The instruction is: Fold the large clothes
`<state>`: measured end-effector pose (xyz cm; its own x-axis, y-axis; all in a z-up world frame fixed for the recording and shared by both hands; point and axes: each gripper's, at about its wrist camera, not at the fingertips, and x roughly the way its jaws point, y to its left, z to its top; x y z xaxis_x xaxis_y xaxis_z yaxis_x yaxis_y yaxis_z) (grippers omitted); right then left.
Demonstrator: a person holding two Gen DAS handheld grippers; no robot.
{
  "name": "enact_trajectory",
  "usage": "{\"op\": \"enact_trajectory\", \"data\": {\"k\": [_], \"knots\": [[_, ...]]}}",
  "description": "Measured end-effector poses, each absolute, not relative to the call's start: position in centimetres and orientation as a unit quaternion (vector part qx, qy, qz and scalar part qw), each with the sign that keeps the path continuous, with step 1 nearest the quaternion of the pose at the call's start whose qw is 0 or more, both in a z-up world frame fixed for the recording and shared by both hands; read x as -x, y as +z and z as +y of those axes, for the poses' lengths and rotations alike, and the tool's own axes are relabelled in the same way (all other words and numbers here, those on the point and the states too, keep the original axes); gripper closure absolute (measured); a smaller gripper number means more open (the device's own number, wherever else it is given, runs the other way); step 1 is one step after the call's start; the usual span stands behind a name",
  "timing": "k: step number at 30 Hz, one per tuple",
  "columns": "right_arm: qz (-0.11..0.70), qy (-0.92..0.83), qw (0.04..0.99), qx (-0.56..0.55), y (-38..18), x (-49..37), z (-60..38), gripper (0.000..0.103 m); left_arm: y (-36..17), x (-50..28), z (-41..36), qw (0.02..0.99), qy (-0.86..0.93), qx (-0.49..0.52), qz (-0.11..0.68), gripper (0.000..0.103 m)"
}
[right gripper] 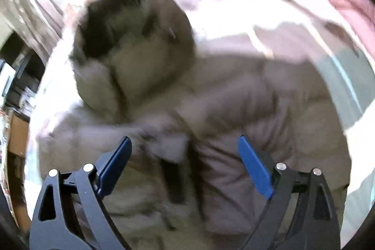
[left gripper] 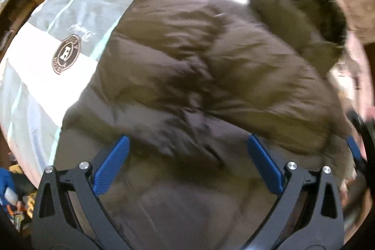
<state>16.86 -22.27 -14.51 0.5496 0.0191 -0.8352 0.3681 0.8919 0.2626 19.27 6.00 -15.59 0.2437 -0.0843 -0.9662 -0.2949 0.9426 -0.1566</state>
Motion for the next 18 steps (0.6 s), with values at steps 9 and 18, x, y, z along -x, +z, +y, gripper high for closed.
{"op": "enact_trajectory", "data": {"k": [9, 18], "knots": [[0.446, -0.083, 0.873, -0.178, -10.9, -25.5, -21.1, 0.01, -11.4, -16.3, 6.4, 0.804, -0.006, 0.116, 0.584, 0.002], [0.476, -0.198, 0.854, -0.07, -12.4, -44.1, -22.8, 0.013, -13.8, -17.3, 8.7, 0.787, 0.009, 0.067, 0.613, 0.002]]}}
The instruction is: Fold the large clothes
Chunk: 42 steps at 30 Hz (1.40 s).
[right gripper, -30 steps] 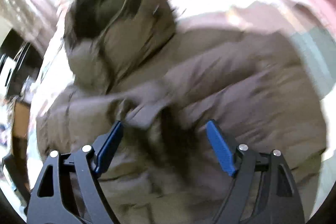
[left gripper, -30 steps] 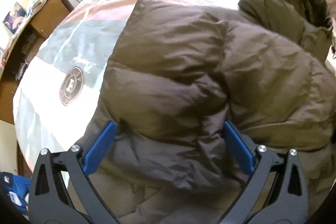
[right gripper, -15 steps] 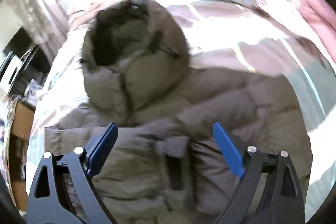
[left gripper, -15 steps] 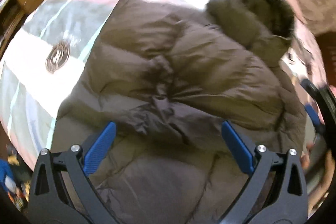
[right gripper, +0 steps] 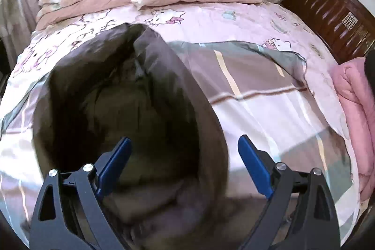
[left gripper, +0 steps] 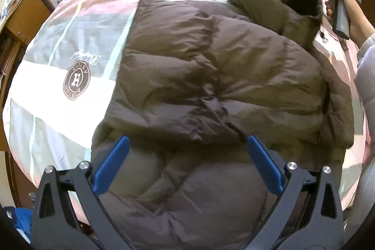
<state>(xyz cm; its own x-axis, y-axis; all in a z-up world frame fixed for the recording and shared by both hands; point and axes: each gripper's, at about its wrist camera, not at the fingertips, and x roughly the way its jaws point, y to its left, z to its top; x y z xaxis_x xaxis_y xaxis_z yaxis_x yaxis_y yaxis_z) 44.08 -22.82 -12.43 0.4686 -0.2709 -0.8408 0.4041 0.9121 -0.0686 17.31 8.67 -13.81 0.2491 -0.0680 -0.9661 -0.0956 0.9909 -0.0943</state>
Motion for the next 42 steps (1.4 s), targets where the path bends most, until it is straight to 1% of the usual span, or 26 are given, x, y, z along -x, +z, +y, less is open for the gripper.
{"op": "enact_trajectory", "data": {"k": [1, 2, 4, 6, 8, 12, 14, 15, 16, 18, 19, 20, 21, 22, 24, 25, 27, 28, 29, 30, 32, 34, 36, 37, 41, 42], "knots": [[0.477, -0.198, 0.853, -0.069, -12.9, -44.6, -23.0, 0.03, -14.1, -17.6, 9.1, 0.786, 0.014, 0.073, 0.613, 0.002], [0.489, -0.206, 0.846, -0.054, -13.8, -45.2, -22.9, 0.062, -14.4, -17.8, 9.4, 0.784, 0.019, 0.078, 0.615, 0.002], [0.507, -0.217, 0.834, -0.024, -15.3, -45.5, -22.9, 0.099, -15.1, -18.0, 9.5, 0.779, 0.022, 0.079, 0.622, 0.002], [0.477, -0.192, 0.856, -0.04, -14.5, -44.0, -22.9, 0.1, -15.7, -18.2, 9.2, 0.772, 0.019, 0.076, 0.631, 0.002], [0.438, -0.149, 0.886, -0.039, -12.2, -41.1, -22.1, 0.101, -15.8, -18.1, 8.9, 0.772, 0.021, 0.068, 0.631, 0.002], [0.356, -0.035, 0.933, -0.037, -5.8, -29.4, -20.6, 0.101, -15.3, -17.4, 8.7, 0.775, 0.035, 0.058, 0.628, 0.002], [0.338, 0.022, 0.939, -0.062, -3.7, -22.7, -21.3, 0.1, -14.7, -16.8, 8.7, 0.777, 0.042, 0.061, 0.625, 0.002], [0.342, 0.05, 0.935, -0.074, -3.3, -19.8, -21.7, 0.1, -14.2, -16.3, 8.8, 0.779, 0.047, 0.065, 0.622, 0.002], [0.351, 0.063, 0.931, -0.079, -3.3, -17.3, -22.2, 0.1, -13.8, -15.9, 8.9, 0.781, 0.05, 0.068, 0.619, 0.002], [0.397, 0.038, 0.914, -0.074, -4.9, -12.6, -23.9, 0.09, -12.7, -15.3, 9.1, 0.787, 0.059, 0.075, 0.609, 0.002], [0.425, 0.022, 0.903, -0.059, -6.0, -11.5, -24.2, 0.066, -12.1, -14.9, 9.2, 0.792, 0.065, 0.08, 0.602, 0.002], [0.458, -0.014, 0.888, -0.03, -7.6, -10.2, -24.5, 0.032, -11.7, -14.6, 9.3, 0.794, 0.069, 0.084, 0.599, 0.002], [0.476, -0.046, 0.878, -0.009, -8.9, -9.0, -24.4, 0.021, -11.2, -14.3, 9.5, 0.795, 0.076, 0.091, 0.594, 0.002], [0.487, -0.049, 0.872, -0.002, -9.7, -8.3, -24.1, 0.017, -10.8, -13.9, 9.7, 0.796, 0.082, 0.1, 0.592, 0.002], [0.53, 0.012, 0.848, -0.015, -11.0, -7.4, -22.5, 0.017, -10.2, -13.4, 10.3, 0.795, 0.095, 0.123, 0.587, 0.002], [0.536, 0.051, 0.841, -0.046, -11.1, -7.3, -21.6, 0.017, -9.9, -13.2, 10.6, 0.795, 0.105, 0.136, 0.582, 0.002], [0.535, 0.144, 0.82, -0.148, -11.2, -7.8, -19.6, 0.016, -9.9, -13.1, 11.1, 0.792, 0.129, 0.157, 0.576, 0.002], [0.532, 0.162, 0.81, -0.187, -11.4, -8.2, -19.1, 0.013, -10.1, -13.2, 11.2, 0.787, 0.136, 0.167, 0.577, 0.002], [0.528, 0.173, 0.795, -0.244, -11.9, -9.2, -18.2, 0.012, -10.4, -13.2, 11.2, 0.782, 0.14, 0.179, 0.581, 0.002], [0.527, 0.165, 0.787, -0.276, -12.1, -10.0, -17.7, 0.012, -10.6, -13.2, 11.0, 0.779, 0.141, 0.184, 0.583, 0.002], [0.509, 0.168, 0.773, -0.34, -12.3, -11.3, -17.2, 0.01, -11.1, -13.5, 10.2, 0.78, 0.14, 0.171, 0.586, 0.002], [0.498, 0.185, 0.719, -0.448, -13.5, -12.8, -17.1, 0.004, -11.5, -13.9, 9.0, 0.783, 0.139, 0.134, 0.592, 0.002], [0.499, 0.163, 0.667, -0.528, -15.4, -13.8, -17.1, 0.001, -11.6, -14.0, 8.2, 0.79, 0.143, 0.11, 0.585, 0.002], [0.509, 0.132, 0.651, -0.548, -16.7, -14.3, -17.1, 0.001, -11.6, -14.1, 7.9, 0.793, 0.144, 0.1, 0.583, 0.002], [0.526, 0.04, 0.641, -0.558, -22.0, -15.8, -17.7, 0.002, -11.8, -14.5, 6.7, 0.803, 0.144, 0.04, 0.577, 0.002], [0.516, 0.026, 0.636, -0.574, -23.4, -16.0, -18.2, 0.006, -11.9, -14.7, 6.7, 0.804, 0.148, 0.025, 0.576, 0.002]]}}
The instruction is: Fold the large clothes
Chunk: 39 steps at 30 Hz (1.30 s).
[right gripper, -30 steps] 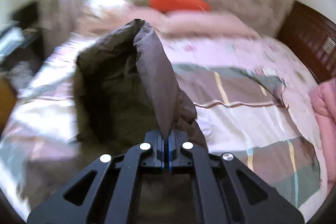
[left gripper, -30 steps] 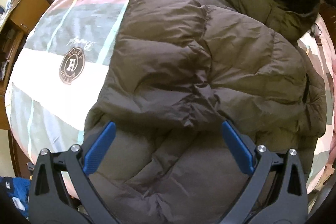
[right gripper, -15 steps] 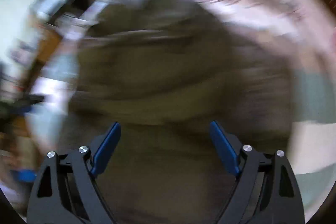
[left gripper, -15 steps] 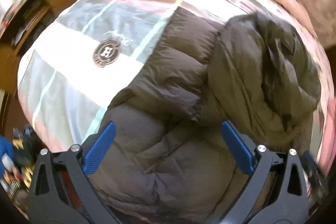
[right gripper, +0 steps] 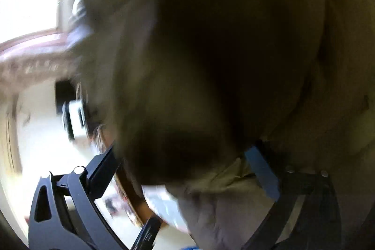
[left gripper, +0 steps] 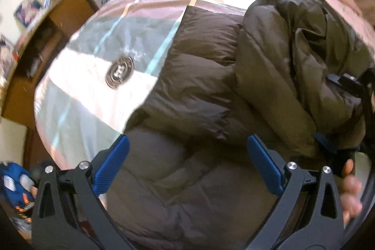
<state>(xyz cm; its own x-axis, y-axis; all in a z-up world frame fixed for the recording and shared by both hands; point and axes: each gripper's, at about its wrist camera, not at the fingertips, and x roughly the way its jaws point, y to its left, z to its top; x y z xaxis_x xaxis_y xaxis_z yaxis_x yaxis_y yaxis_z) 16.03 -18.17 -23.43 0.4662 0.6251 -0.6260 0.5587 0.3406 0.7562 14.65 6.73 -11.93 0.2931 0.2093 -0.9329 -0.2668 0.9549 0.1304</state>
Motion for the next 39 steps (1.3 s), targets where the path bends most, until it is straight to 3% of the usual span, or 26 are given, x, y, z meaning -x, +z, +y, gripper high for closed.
{"op": "enact_trajectory", "data": {"k": [2, 4, 5, 10, 13, 18, 21, 24, 25, 28, 29, 33, 35, 37, 38, 39], "knots": [[0.512, 0.01, 0.642, -0.57, -24.1, -15.8, -18.8, 0.06, -12.1, -14.9, 7.1, 0.805, 0.153, 0.013, 0.573, 0.002], [0.505, 0.027, 0.677, -0.534, -22.4, -15.7, -18.9, 0.079, -12.0, -15.1, 7.6, 0.809, 0.166, 0.0, 0.564, 0.002], [0.5, 0.035, 0.695, -0.515, -21.1, -15.6, -18.9, 0.082, -11.9, -15.1, 7.8, 0.811, 0.17, -0.007, 0.56, 0.002], [0.457, 0.116, 0.813, -0.342, -11.6, -12.1, -17.6, 0.083, -11.4, -14.8, 9.3, 0.816, 0.172, -0.012, 0.551, 0.002], [0.473, 0.165, 0.845, -0.186, -8.1, -8.8, -15.2, 0.083, -11.1, -14.3, 10.4, 0.819, 0.172, 0.005, 0.547, 0.002], [0.603, 0.141, 0.785, 0.001, -15.3, -5.4, -11.6, 0.082, -10.9, -13.7, 10.6, 0.82, 0.169, 0.022, 0.547, 0.002], [0.622, 0.092, 0.777, 0.028, -19.0, -5.6, -11.3, 0.067, -11.0, -13.7, 9.8, 0.819, 0.154, 0.029, 0.551, 0.002], [0.626, 0.094, 0.774, 0.003, -18.2, -6.0, -11.7, 0.057, -10.8, -13.8, 8.6, 0.828, 0.146, 0.005, 0.541, 0.002], [0.627, 0.1, 0.772, -0.021, -17.2, -6.3, -12.2, 0.049, -10.7, -13.8, 8.3, 0.831, 0.143, -0.002, 0.537, 0.002], [0.607, 0.11, 0.784, -0.074, -13.9, -6.4, -14.3, 0.007, -10.4, -13.8, 7.3, 0.841, 0.135, -0.019, 0.523, 0.002], [0.594, 0.106, 0.794, -0.076, -12.7, -6.3, -14.8, 0.003, -10.4, -13.8, 7.1, 0.843, 0.132, -0.023, 0.521, 0.002], [0.519, 0.058, 0.847, -0.1, -7.8, -5.0, -19.4, 0.007, -9.7, -13.7, 6.2, 0.856, 0.112, 0.007, 0.505, 0.003], [0.475, 0.053, 0.869, -0.126, -6.4, -4.1, -20.5, 0.032, -8.6, -13.5, 5.5, 0.87, 0.078, 0.06, 0.483, 0.016], [0.468, 0.067, 0.868, -0.153, -6.4, -4.5, -21.6, 0.046, -8.0, -13.8, 3.9, 0.873, 0.046, 0.087, 0.478, 0.039], [0.477, 0.073, 0.861, -0.158, -7.6, -5.1, -21.0, 0.049, -8.3, -14.2, 2.7, 0.867, 0.029, 0.087, 0.489, 0.044], [0.491, 0.075, 0.854, -0.157, -8.6, -5.9, -20.3, 0.05, -9.3, -14.9, 1.2, 0.854, 0.0, 0.09, 0.513, 0.057]]}}
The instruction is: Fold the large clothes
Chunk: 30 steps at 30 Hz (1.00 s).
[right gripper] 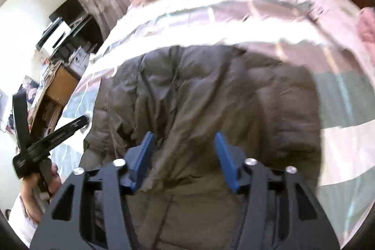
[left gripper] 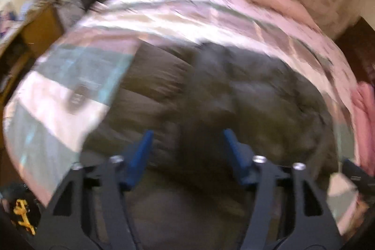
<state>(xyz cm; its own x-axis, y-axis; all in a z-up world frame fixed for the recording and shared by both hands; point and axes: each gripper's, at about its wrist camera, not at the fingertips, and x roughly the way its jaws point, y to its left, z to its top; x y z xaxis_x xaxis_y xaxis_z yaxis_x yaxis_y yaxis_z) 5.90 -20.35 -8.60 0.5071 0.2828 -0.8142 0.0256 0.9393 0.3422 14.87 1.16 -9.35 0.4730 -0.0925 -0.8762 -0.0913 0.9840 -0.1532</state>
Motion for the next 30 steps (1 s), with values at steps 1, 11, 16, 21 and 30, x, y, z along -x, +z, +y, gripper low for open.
{"op": "enact_trajectory", "data": {"k": [1, 11, 16, 21, 30], "knots": [[0.501, 0.074, 0.849, -0.152, -9.4, -6.5, -20.4, 0.05, -10.4, -15.4, 0.3, 0.841, -0.014, 0.088, 0.534, 0.065], [0.543, 0.018, 0.833, -0.105, -20.1, -12.7, -18.7, 0.049, -18.9, -19.4, -1.6, 0.797, 0.019, 0.037, 0.602, 0.063], [0.545, 0.006, 0.826, -0.143, -19.7, -13.7, -19.5, 0.049, -18.4, -19.6, -2.8, 0.811, 0.046, 0.017, 0.583, 0.063], [0.539, 0.029, 0.827, -0.158, -15.2, -11.3, -20.2, 0.033, -14.1, -17.3, -2.9, 0.833, 0.025, -0.004, 0.553, 0.042], [0.649, -0.003, 0.759, -0.058, -21.6, -9.0, -18.3, 0.032, -18.0, -17.3, -3.3, 0.793, 0.018, -0.045, 0.607, 0.056]]}}
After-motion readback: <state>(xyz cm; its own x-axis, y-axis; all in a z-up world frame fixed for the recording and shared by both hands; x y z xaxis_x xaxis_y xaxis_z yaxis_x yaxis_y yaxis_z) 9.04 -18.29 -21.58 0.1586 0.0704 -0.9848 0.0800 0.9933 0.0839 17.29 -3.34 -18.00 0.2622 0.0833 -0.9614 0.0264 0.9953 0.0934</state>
